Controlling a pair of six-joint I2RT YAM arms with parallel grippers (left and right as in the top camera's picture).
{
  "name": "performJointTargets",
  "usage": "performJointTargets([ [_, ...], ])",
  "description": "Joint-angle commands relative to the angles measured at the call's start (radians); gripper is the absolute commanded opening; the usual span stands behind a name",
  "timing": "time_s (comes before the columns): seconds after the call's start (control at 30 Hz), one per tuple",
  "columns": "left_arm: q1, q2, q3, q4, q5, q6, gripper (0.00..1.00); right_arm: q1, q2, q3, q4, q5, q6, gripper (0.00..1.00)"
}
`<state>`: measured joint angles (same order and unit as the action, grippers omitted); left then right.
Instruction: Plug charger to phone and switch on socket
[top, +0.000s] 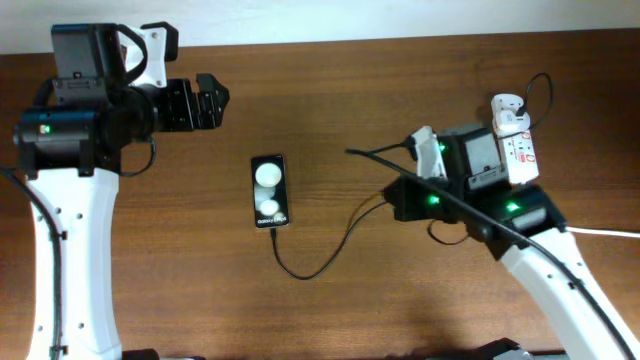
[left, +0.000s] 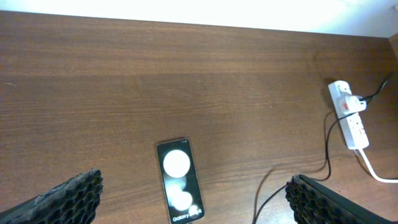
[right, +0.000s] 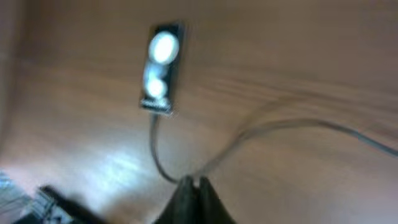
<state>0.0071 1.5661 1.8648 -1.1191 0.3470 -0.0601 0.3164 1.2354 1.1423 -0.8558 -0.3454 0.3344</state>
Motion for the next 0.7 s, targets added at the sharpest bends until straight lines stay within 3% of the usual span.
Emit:
performJointTargets([
  [0.0, 0.003, -0.007, 0.017, -0.001, -0.004, 0.005, 0.99, -0.026, -0.012, 0.163, -0.103, 0.239, -0.035, 0.04],
  [0.17, 0.003, -0.007, 0.017, -0.001, -0.004, 0.005, 0.99, -0.277, -0.011, 0.279, -0.187, 0.216, -0.048, 0.04],
  [0.43, 0.003, -0.007, 0.017, -0.001, -0.004, 0.005, 0.99, -0.694, 0.105, 0.290, -0.206, 0.034, -0.095, 0.04],
  [0.67, 0.002, -0.007, 0.017, -0.001, -0.004, 0.005, 0.99, -0.802, 0.254, 0.346, -0.167, -0.043, -0.121, 0.04],
])
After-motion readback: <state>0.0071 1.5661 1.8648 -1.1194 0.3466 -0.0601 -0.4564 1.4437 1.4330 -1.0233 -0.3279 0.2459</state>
